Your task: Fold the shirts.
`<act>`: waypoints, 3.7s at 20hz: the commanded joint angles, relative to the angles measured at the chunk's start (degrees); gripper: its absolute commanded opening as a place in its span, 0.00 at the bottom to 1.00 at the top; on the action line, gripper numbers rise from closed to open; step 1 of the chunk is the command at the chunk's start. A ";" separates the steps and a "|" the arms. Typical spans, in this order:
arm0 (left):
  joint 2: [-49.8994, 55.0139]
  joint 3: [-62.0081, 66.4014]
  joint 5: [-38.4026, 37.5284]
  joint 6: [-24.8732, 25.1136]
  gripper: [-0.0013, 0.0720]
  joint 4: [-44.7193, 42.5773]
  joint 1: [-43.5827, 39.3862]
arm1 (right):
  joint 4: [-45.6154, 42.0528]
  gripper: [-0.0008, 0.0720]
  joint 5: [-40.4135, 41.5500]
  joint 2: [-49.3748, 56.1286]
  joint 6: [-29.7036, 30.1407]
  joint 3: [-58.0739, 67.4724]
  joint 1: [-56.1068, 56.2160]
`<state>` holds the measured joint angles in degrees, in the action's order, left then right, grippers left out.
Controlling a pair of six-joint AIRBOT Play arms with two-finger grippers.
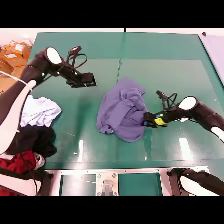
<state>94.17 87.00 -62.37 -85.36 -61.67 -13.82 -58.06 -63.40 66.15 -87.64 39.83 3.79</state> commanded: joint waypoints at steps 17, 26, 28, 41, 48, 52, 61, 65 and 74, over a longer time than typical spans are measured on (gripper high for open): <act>11.96 0.61 -6.32 10.12 0.04 6.82 -6.73 | -12.13 0.03 0.48 -1.01 -0.13 6.62 -13.25; -21.68 24.48 -8.13 4.85 0.04 -9.97 -1.20 | -7.98 0.03 -10.25 -7.48 2.84 49.46 -18.84; -26.99 30.45 -8.39 4.83 0.04 -9.92 -1.20 | -7.91 0.03 -11.04 -10.58 2.82 57.40 -18.86; -38.99 19.12 -6.64 1.11 0.05 -21.77 -1.18 | 0.68 0.03 -14.14 -22.62 4.37 48.19 -15.82; -20.39 -4.87 5.73 6.43 0.05 -10.93 -1.20 | 5.33 0.03 12.87 -19.76 5.62 -4.98 -8.52; -7.04 -5.46 12.28 10.93 0.05 1.51 -1.20 | 6.32 0.21 29.55 -11.74 7.96 -8.90 -10.45; -2.97 -5.49 10.12 10.91 0.05 2.12 -1.20 | 1.84 0.64 -5.05 -17.68 2.14 -3.96 -19.76; -2.97 -5.49 7.93 10.91 0.05 2.08 -1.20 | 4.15 0.77 -1.51 -18.75 0.87 -16.39 -14.49; -3.13 -4.90 2.86 9.68 0.05 -1.42 -1.05 | 6.67 0.04 3.98 -9.81 3.04 -13.42 -3.21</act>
<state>91.13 81.65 -56.47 -74.56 -60.31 -15.00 -51.40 -59.27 54.89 -86.02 24.88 -1.50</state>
